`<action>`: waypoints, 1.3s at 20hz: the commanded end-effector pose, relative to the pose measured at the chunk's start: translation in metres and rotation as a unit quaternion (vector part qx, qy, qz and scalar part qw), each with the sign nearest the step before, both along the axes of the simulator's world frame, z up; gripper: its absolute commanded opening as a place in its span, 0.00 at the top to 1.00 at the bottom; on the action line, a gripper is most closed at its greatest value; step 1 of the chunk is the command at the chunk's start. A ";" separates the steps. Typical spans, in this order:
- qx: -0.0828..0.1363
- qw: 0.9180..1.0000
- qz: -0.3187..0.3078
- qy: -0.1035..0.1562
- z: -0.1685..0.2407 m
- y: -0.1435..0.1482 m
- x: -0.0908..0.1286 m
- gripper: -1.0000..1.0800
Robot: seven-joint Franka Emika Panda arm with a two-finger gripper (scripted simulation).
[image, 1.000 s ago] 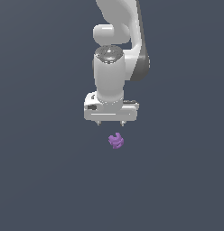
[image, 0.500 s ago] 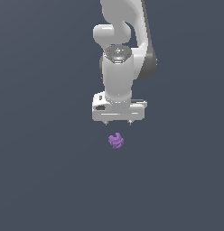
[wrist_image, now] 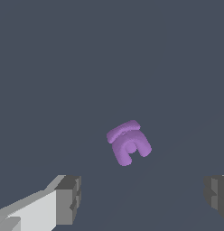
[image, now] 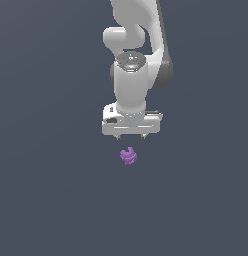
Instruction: Pick up the object and move it to a goal position.
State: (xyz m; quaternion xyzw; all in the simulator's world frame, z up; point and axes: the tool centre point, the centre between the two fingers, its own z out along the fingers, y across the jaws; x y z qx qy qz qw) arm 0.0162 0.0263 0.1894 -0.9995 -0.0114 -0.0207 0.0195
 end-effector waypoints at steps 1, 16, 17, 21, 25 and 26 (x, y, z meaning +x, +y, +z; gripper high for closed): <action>-0.002 1.000 0.011 0.001 -0.005 0.000 0.000 0.04; -0.020 0.986 0.167 0.011 -0.071 -0.004 0.005 0.04; -0.021 0.984 0.177 0.012 -0.075 -0.004 0.005 0.04; -0.023 0.978 0.209 0.014 -0.089 -0.004 0.005 0.04; -0.024 0.973 0.228 0.015 -0.097 -0.004 0.004 0.04; -0.024 0.973 0.231 0.015 -0.098 -0.004 0.004 0.04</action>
